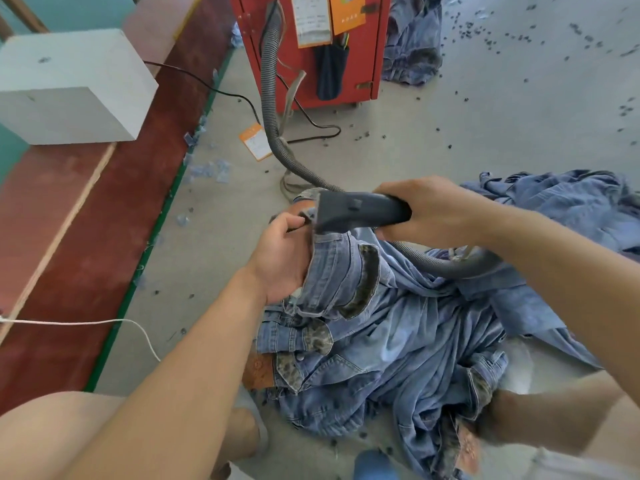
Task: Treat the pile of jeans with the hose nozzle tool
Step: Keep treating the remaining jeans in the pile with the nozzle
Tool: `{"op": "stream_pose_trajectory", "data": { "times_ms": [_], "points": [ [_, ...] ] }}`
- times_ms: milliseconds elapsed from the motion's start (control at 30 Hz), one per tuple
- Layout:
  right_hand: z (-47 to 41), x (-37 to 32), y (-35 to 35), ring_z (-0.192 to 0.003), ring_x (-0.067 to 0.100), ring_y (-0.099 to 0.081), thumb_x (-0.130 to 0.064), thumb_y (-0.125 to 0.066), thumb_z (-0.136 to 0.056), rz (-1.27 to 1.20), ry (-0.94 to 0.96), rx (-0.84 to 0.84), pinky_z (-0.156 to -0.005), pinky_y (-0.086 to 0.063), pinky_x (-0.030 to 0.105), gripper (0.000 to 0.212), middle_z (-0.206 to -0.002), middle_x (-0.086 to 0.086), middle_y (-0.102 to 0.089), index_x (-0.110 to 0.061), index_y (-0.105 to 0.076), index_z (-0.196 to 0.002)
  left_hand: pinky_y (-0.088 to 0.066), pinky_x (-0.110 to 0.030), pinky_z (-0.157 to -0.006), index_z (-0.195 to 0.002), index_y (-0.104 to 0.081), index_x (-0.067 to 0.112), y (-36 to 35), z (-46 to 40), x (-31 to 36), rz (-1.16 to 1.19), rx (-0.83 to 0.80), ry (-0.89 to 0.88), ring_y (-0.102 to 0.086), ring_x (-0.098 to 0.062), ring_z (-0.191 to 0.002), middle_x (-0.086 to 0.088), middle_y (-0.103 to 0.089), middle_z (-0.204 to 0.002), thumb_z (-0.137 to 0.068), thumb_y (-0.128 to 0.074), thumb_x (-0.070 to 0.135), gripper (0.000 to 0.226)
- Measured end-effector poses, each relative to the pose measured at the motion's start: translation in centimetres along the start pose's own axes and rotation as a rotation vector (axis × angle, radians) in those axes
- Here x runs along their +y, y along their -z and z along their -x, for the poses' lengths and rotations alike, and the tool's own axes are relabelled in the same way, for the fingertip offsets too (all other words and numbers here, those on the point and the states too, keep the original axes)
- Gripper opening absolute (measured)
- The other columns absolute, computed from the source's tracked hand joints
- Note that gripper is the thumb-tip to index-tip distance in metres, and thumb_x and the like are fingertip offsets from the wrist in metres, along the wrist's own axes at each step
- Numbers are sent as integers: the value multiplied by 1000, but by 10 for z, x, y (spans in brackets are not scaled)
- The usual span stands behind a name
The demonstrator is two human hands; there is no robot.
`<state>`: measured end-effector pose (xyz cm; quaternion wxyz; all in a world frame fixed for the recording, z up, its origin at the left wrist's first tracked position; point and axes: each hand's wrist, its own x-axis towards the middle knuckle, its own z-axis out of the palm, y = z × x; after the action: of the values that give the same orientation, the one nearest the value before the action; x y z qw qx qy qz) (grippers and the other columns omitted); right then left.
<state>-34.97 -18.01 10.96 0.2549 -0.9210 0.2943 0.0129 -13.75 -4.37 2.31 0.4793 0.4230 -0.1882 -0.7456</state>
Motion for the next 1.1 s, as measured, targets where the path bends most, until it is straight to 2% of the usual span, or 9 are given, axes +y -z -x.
{"op": "stream_pose_trajectory", "data": {
  "times_ms": [67,167,267,400,467,533,667,900,1100],
  "points": [
    [1,-3,8,-74,-1,-60,-37,-76,-86,-83,51,39,-59,-39,14,20,-81,-21,-65,-36,-62,-101,-42,-50,-99,-143,-55,8,2,0,1,-11,2,19,-53,-36,-119,-20,-57,-134,-98,-31,44,63],
    [6,2,17,-71,-8,-59,-35,-77,-88,-89,14,88,-56,-35,20,19,-78,-34,-61,-35,-61,-99,-55,-50,-92,-135,-66,3,5,1,-3,109,-1,7,-66,-36,-116,-21,-64,-133,-92,-48,44,61],
    [13,15,14,-64,2,-59,-29,-75,-89,-20,-86,52,-57,-39,25,21,-72,-14,-64,-27,-64,-106,-58,-41,-87,-122,-74,2,21,-3,-20,172,176,5,-72,-28,-99,-18,-66,-126,-93,-61,33,44],
    [21,20,1,-76,12,-62,-30,-73,-88,22,-108,-13,-68,-48,32,26,-81,-13,-66,-30,-65,-112,-49,-40,-98,-117,-63,8,52,0,-61,-697,424,326,-66,-24,-102,-9,-68,-117,-94,-73,33,35],
    [23,21,-2,-76,7,-62,-32,-72,-88,20,-97,-45,-69,-51,33,26,-80,-14,-66,-34,-64,-113,-50,-35,-84,-113,-66,8,63,2,-76,-961,470,400,-64,-19,-91,-7,-69,-107,-95,-73,29,28],
    [22,24,-4,-75,3,-61,-31,-72,-88,33,-82,-77,-69,-51,32,27,-80,-15,-66,-36,-63,-113,-48,-32,-77,-106,-68,11,63,2,-73,-931,495,354,-61,-12,-79,-4,-69,-99,-100,-66,27,17],
    [20,28,-5,-75,1,-60,-30,-70,-90,80,-74,-128,-68,-48,32,26,-79,-15,-64,-36,-62,-113,-51,-49,-106,-122,-66,10,48,5,-39,-619,449,85,-68,-28,-115,-10,-73,-122,-104,-60,16,20],
    [15,17,-9,-72,0,-57,-27,-69,-90,114,-51,-163,-63,-44,26,27,-77,-14,-63,-34,-63,-115,-55,-52,-101,-120,-68,5,17,9,-21,-751,324,-89,-71,-35,-111,-18,-75,-115,-99,-64,2,22],
    [15,-9,-11,-74,-2,-61,-30,-72,-89,0,48,-155,-65,-45,23,28,-80,-18,-64,-37,-64,-114,-54,-44,-96,-100,-73,29,5,10,-16,-882,244,-75,-69,-15,-94,10,-75,-89,-96,-70,7,23]
  ]
}}
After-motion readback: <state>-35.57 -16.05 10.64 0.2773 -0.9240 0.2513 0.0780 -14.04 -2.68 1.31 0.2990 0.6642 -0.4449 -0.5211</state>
